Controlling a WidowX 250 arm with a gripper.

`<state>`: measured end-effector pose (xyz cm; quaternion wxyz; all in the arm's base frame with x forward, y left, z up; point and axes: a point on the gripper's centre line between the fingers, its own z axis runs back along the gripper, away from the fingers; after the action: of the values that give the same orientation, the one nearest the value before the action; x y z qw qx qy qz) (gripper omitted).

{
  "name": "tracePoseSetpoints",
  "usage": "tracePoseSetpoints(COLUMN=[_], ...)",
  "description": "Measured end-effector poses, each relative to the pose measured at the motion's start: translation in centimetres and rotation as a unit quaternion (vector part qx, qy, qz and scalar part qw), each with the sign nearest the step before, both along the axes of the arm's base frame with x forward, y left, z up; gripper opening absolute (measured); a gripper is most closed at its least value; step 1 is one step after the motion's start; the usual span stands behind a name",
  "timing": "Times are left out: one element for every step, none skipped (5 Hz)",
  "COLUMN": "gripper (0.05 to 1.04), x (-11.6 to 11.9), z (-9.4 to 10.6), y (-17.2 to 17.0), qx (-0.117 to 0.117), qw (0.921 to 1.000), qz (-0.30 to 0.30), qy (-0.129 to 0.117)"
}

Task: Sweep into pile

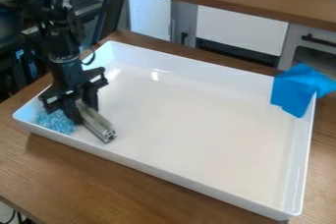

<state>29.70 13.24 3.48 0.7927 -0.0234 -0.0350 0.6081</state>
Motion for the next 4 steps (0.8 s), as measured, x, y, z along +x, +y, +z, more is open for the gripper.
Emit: tracePoseSetpoints(gripper=[0.381, 0.381, 0.381, 0.381], x=[0.3, 2.8, 5.5, 7.2], z=[0.2, 1.1, 2.7, 3.4], y=[-1.0, -5.0, -10.4, -15.3], qx=[-0.005, -0.007, -0.007, 0.005], qw=[0.9997, 0.9968, 0.9897, 0.9790], qz=[-0.018, -0.075, -0.133, -0.194], qy=[-0.012, -0.029, -0.054, -0.061])
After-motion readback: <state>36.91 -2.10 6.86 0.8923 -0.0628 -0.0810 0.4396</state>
